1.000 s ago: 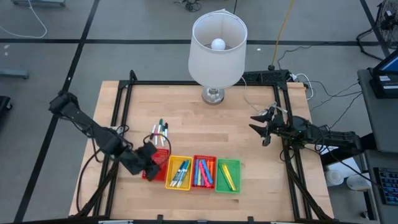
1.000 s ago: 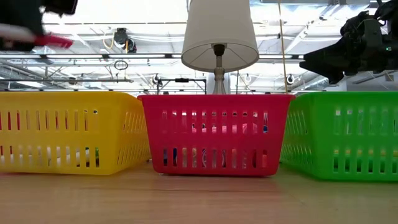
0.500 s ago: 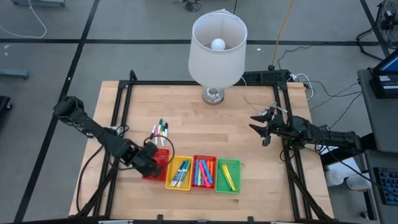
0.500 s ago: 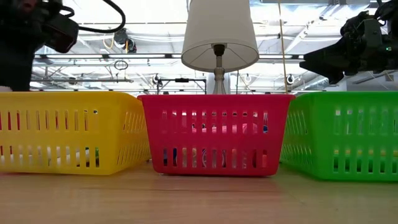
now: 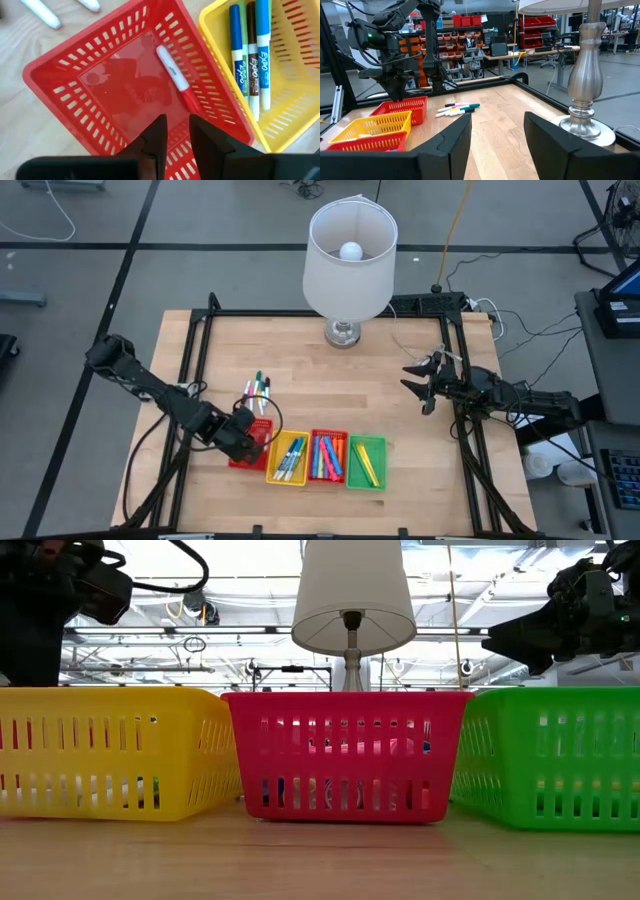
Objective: Pick & Place Markers
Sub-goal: Put the small black highlighter into the left red bin
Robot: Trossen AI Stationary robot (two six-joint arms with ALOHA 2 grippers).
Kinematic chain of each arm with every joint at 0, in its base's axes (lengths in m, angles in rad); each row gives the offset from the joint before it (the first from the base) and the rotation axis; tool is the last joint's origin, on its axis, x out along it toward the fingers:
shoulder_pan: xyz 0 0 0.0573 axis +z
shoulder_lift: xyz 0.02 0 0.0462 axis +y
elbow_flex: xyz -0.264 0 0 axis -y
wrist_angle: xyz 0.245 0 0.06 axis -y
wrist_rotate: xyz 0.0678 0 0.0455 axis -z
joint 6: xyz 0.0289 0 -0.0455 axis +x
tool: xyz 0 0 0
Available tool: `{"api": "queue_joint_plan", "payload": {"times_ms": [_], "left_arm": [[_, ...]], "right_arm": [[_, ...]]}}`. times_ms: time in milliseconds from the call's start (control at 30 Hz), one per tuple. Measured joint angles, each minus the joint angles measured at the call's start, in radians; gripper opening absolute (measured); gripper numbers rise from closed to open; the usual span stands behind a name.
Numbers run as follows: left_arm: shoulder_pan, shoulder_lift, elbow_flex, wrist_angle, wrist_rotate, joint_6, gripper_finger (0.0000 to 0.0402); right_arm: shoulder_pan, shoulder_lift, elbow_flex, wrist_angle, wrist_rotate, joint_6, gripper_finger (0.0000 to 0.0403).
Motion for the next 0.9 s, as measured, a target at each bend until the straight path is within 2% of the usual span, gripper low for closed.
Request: {"api": "queue_joint_plan", "payload": {"times_ms": [133,267,333,500,600,900], "left_arm": [[0.009,-0.029,0.0,-0.001,-0.003,0.036,0.0087],[0.037,-0.099,0.0,-0.026,-0.068,0.061,0.0087],[0.065,-0.138,0.002,-0.091,-0.114,0.069,0.0088],[0.192,-0.193,0.002,-0.375,-0.26,0.017,0.0088],[0.295,-0.191,-0.002,-0.435,-0.256,0.06,0.0088],[0.54,-0.153,-0.077,-0.298,-0.159,0.339,0.0089]], "right_arm": [[0.0,0.0,0.0,0.0,0.0,0.0,0.0169],[0.0,0.0,0.0,0.0,0.0,0.0,0.0169],[0.0,0.0,0.0,0.0,0.0,0.0,0.0169],[0.0,0.0,0.0,0.0,0.0,0.0,0.0169],[0.0,0.0,0.0,0.0,0.0,0.0,0.0169],[0.0,0.0,0.0,0.0,0.0,0.0,0.0169]]}}
